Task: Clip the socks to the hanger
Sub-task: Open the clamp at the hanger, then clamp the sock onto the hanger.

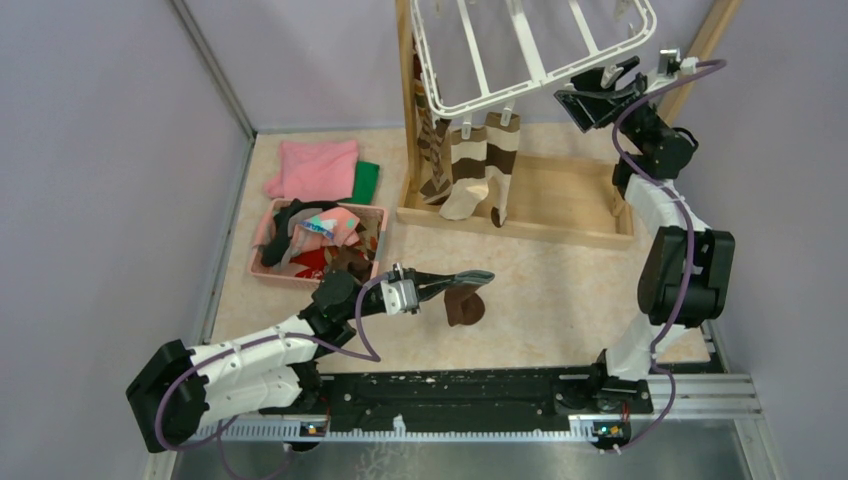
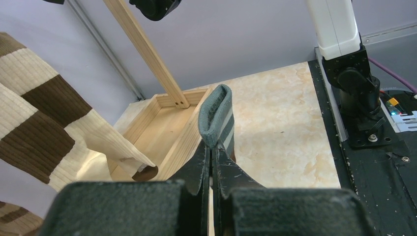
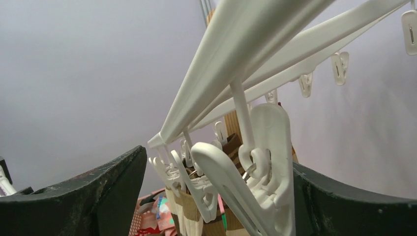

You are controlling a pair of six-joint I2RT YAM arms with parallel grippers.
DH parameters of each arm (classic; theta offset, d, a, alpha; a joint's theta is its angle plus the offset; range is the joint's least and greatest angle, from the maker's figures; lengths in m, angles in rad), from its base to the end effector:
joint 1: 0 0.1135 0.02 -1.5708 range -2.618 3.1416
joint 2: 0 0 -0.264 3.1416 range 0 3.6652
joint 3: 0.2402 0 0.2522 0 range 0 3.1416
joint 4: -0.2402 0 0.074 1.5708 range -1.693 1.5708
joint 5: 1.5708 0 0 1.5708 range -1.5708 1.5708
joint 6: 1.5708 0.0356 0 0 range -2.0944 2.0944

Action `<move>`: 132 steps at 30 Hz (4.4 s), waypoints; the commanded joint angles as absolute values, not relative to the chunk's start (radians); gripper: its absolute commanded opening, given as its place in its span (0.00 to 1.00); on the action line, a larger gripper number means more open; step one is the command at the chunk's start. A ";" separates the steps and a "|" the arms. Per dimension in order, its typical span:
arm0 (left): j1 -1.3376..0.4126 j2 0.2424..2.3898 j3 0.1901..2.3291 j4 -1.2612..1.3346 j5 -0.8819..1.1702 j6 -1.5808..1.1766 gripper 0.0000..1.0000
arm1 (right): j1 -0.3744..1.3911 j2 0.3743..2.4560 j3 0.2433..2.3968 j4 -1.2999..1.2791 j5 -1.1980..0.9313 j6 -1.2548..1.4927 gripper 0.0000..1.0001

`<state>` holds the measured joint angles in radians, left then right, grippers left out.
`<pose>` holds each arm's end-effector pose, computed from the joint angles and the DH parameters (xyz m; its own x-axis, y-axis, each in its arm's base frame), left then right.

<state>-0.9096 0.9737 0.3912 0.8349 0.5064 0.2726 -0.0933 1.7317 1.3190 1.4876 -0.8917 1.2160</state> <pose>0.1159 -0.1771 0.2734 0.4112 -0.1450 -0.8999 0.9012 0.2132 0.3774 0.3576 -0.0056 0.4156 0.0134 0.5903 -0.8071 -0.9289 0.3061 0.2084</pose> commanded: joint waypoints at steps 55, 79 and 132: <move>-0.908 0.976 0.458 0.854 0.545 0.274 0.00 | -0.089 1.729 1.391 1.721 -0.908 1.256 0.00; -0.776 1.659 1.227 0.820 0.502 -0.258 0.00 | -0.091 1.744 1.382 1.723 -0.959 1.297 0.00; -0.764 1.944 1.750 0.616 0.399 -0.174 0.00 | -0.087 1.805 1.412 1.723 -0.980 1.311 0.00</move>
<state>-0.7673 1.9404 1.7081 0.5747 0.3805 -0.1616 -0.0917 1.7966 1.3701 1.4956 -0.9680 1.3060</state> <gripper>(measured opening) 0.012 0.220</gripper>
